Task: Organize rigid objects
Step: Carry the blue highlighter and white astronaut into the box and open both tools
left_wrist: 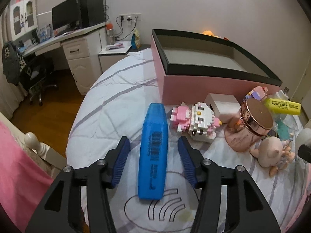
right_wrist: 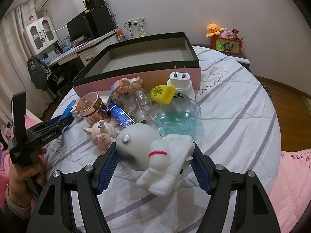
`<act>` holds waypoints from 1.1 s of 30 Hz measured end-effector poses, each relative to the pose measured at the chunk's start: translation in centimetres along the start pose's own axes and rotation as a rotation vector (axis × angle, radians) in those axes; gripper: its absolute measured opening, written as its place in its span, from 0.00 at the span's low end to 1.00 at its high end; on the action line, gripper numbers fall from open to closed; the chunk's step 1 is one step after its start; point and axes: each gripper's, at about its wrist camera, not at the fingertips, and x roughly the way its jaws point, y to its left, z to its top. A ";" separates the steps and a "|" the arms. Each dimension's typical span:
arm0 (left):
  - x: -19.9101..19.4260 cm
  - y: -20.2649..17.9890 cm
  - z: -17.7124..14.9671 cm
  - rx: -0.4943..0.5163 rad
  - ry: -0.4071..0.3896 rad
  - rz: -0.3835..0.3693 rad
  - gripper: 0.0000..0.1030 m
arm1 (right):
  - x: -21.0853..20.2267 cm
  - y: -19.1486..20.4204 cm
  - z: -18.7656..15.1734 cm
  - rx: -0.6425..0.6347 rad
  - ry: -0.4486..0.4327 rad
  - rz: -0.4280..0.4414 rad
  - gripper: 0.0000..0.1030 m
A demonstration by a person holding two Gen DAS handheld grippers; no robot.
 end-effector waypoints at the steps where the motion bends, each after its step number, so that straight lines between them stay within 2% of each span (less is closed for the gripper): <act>1: 0.1 0.1 0.1 -0.002 0.008 -0.011 0.41 | 0.0 0.0 0.0 -0.001 0.002 0.000 0.70; 2: 0.2 0.1 0.2 0.000 0.012 -0.008 0.26 | 0.1 0.0 0.0 0.000 0.003 0.000 0.70; 6: -0.5 0.6 0.4 -0.036 0.014 -0.041 0.26 | 0.0 0.0 0.4 -0.002 0.005 0.001 0.70; 14: -4.9 0.2 1.5 -0.013 -0.049 -0.061 0.26 | -2.3 1.0 2.3 -0.022 -0.051 0.022 0.70; 22: -8.3 -0.9 6.5 0.012 -0.156 -0.091 0.26 | -3.4 2.7 6.9 -0.089 -0.132 0.042 0.70; 28: -7.4 -2.5 10.9 0.019 -0.195 -0.123 0.26 | -1.5 2.6 11.9 -0.105 -0.162 0.060 0.70; 33: -3.7 -3.9 13.2 0.009 -0.156 -0.157 0.26 | 2.7 1.7 15.4 -0.080 -0.117 0.057 0.70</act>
